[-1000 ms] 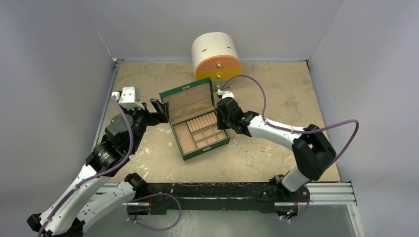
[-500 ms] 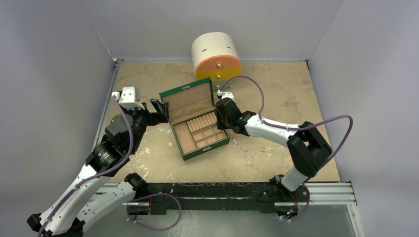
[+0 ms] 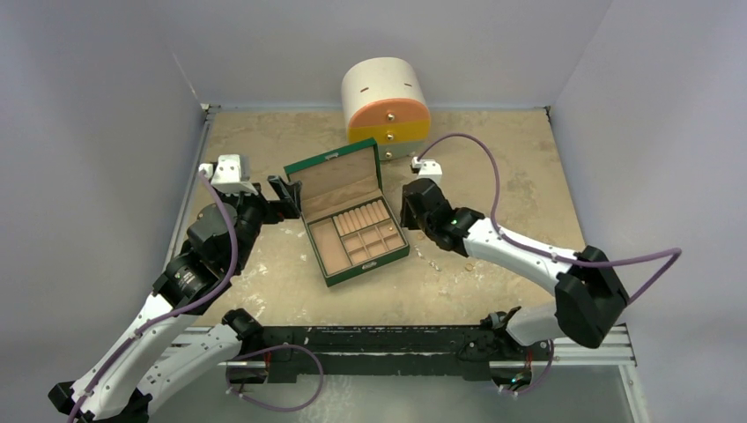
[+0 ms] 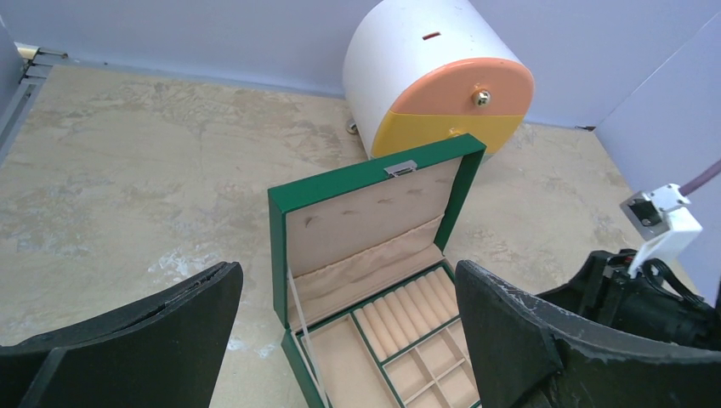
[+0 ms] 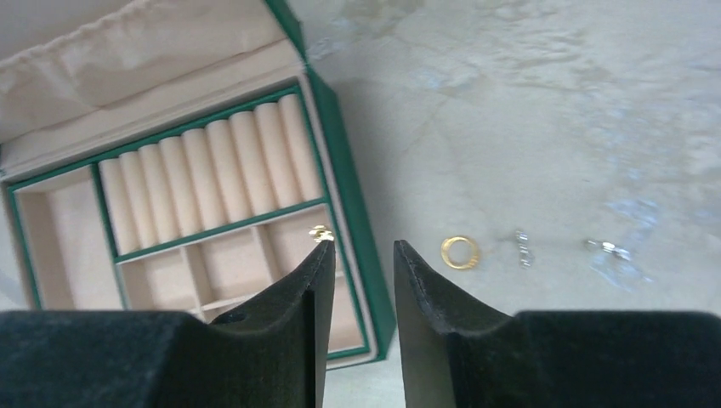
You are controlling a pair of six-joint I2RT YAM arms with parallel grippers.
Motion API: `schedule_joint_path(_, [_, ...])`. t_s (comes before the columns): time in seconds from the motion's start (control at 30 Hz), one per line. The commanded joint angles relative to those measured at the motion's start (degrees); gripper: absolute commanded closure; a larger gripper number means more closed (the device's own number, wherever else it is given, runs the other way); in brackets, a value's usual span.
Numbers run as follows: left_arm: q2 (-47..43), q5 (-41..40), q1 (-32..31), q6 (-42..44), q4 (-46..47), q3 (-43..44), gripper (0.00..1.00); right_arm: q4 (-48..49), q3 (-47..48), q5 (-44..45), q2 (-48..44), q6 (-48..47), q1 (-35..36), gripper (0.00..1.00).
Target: Organize the mixed jewelry
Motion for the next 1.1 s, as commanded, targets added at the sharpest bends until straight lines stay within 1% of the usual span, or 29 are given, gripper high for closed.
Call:
schedule_joint_path(0.0, [-0.03,0.79,0.48,-0.79,2.62,0.11,0.04,-3.07,-2.72,9.58,-4.79,1.16,-0.67,0.65])
schedule_joint_path(0.13, [0.05,1.10,0.56,-0.88,2.69,0.08,0.04,-6.40,-4.84,11.83,-7.19,1.82,-3.10,0.64])
schedule_joint_path(0.37, [0.04,1.32,0.60,-0.89,2.73,0.13,0.04,-10.46,-9.93,12.47,-12.39,4.56,-9.82,0.61])
schedule_joint_path(0.67, [0.06,1.37,0.56,-0.87,2.62,0.08,0.04,-11.76,-16.23,11.36,-17.51,7.11,-20.04,0.63])
schedule_joint_path(0.8, [0.07,1.37,0.57,-0.88,2.62,0.21,0.04,-10.53,-17.52,7.40,-16.53,7.69,-23.80,0.62])
schedule_joint_path(0.93, [0.11,1.37,0.56,-0.87,2.55,0.18,0.04,-10.22,-17.57,4.45,-13.48,8.97,-27.06,0.62])
schedule_joint_path(1.07, [0.05,1.33,0.57,-0.87,2.58,0.22,0.04,-9.64,-17.28,2.89,-10.75,9.67,-28.82,0.62])
